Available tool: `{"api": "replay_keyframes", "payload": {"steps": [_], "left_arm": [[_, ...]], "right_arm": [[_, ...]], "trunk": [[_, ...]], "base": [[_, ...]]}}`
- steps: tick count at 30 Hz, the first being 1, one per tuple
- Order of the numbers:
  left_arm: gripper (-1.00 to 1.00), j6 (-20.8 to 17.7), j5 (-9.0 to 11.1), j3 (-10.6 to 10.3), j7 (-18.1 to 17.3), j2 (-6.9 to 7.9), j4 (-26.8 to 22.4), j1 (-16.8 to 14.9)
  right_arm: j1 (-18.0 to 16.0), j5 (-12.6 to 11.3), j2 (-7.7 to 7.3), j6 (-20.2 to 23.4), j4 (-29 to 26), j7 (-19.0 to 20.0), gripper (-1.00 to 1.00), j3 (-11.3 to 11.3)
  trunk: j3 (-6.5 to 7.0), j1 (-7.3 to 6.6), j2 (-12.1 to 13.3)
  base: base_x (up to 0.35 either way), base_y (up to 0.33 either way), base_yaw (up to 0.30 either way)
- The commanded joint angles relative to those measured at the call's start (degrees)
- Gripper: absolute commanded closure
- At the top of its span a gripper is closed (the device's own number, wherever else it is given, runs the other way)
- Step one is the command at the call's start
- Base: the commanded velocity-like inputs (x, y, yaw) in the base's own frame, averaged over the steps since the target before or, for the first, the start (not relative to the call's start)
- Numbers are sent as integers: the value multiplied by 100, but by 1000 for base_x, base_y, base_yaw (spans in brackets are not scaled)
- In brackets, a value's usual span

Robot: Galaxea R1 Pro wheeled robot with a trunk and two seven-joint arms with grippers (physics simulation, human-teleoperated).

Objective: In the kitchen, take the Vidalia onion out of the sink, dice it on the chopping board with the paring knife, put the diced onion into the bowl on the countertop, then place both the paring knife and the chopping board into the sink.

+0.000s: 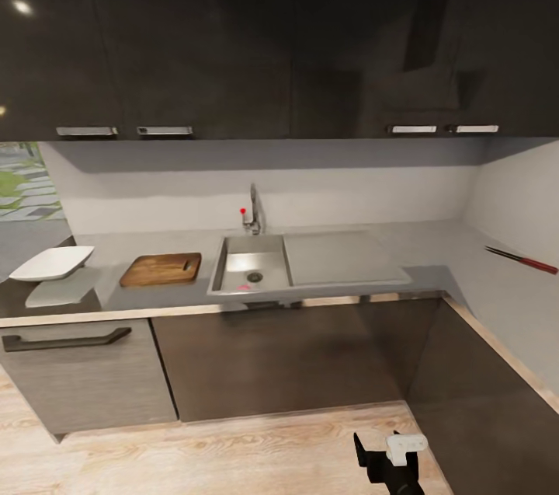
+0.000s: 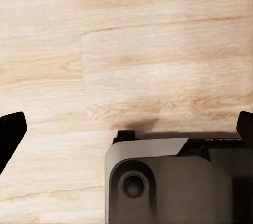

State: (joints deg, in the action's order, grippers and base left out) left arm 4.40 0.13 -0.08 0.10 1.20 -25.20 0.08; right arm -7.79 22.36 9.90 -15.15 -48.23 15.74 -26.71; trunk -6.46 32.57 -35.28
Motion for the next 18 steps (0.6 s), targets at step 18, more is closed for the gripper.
{"api": "replay_keyframes", "payload": {"steps": [18], "left_arm": [[-100,-1206,23,-4,25,-126,-2298,1]], "right_arm": [[-5,40,-164,-26,156,17,-100,-49]], "trunk": [[-9,2,-8]], "base": [[4,-4,1]]}}
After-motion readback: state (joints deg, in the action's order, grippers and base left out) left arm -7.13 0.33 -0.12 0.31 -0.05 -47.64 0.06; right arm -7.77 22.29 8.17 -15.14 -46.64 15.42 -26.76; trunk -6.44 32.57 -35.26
